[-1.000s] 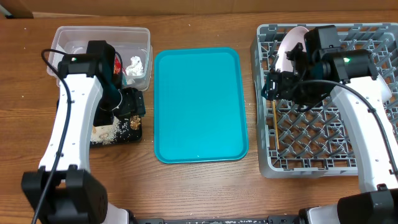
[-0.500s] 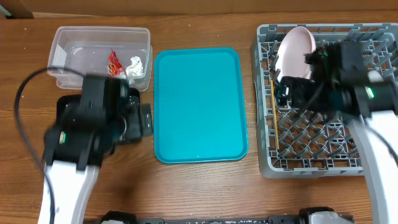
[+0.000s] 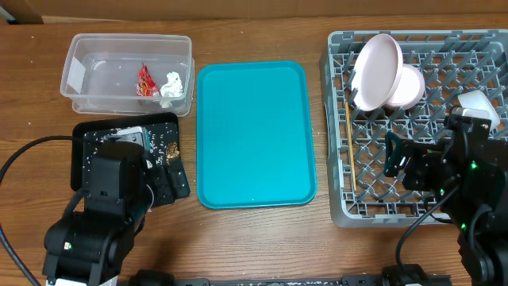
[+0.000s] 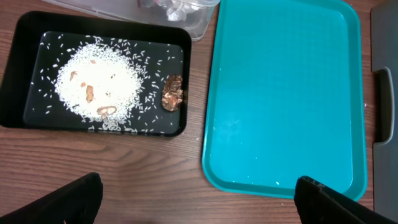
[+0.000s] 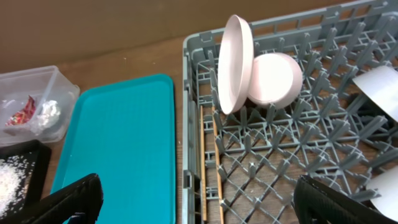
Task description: Sort waste into correct bins and load items into the dishwasher
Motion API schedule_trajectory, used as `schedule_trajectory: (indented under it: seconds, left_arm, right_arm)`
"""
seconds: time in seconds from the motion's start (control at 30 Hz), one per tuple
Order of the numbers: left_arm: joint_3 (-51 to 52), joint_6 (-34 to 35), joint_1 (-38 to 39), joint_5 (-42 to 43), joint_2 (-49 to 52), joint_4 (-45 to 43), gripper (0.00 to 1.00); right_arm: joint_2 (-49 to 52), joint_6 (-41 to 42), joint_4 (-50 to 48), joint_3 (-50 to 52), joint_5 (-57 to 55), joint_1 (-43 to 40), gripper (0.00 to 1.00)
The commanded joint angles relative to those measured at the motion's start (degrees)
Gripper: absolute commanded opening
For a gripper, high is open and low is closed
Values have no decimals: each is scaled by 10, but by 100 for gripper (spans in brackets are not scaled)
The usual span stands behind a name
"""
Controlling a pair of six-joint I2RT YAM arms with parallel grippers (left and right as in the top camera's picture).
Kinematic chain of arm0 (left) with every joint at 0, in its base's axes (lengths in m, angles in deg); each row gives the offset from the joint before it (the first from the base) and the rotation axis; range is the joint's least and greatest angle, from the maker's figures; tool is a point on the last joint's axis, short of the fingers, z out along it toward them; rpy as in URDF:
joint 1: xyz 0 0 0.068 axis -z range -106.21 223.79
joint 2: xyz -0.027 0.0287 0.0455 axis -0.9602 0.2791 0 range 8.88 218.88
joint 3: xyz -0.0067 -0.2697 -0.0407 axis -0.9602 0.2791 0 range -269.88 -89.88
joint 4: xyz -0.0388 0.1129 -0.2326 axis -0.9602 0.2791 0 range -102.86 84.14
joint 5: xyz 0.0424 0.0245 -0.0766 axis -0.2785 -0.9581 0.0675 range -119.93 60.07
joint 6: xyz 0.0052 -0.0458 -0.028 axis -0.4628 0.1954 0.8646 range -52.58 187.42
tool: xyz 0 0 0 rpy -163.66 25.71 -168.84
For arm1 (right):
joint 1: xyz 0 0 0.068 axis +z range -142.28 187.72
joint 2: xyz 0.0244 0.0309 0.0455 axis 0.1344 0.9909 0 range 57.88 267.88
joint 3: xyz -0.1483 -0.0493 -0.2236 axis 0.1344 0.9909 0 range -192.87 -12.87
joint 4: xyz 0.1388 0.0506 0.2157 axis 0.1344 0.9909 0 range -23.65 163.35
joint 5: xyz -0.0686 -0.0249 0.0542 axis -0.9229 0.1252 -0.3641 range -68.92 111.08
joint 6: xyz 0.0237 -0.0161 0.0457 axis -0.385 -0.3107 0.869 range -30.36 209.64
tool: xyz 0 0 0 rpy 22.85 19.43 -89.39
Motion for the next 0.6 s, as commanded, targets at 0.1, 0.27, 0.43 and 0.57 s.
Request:
schedule_trajectory:
  seconds: [0.1,0.27,0.43,0.57]
  left_arm:
    - [5,10,4,-9,6,-2,100]
    - [5,10,4,-9,14,-2,99]
    - [5,10,4,-9,20,-2,100]
    - [5,10,4,-9,25,-2,100]
  right_arm:
    - [7,4,6,8,-14,-1,100]
    - [10,4,6,8,-14,-1,100]
    - [10,4,6,8,-14,-1,100]
    - [10,4,6,8,-14,-1,100]
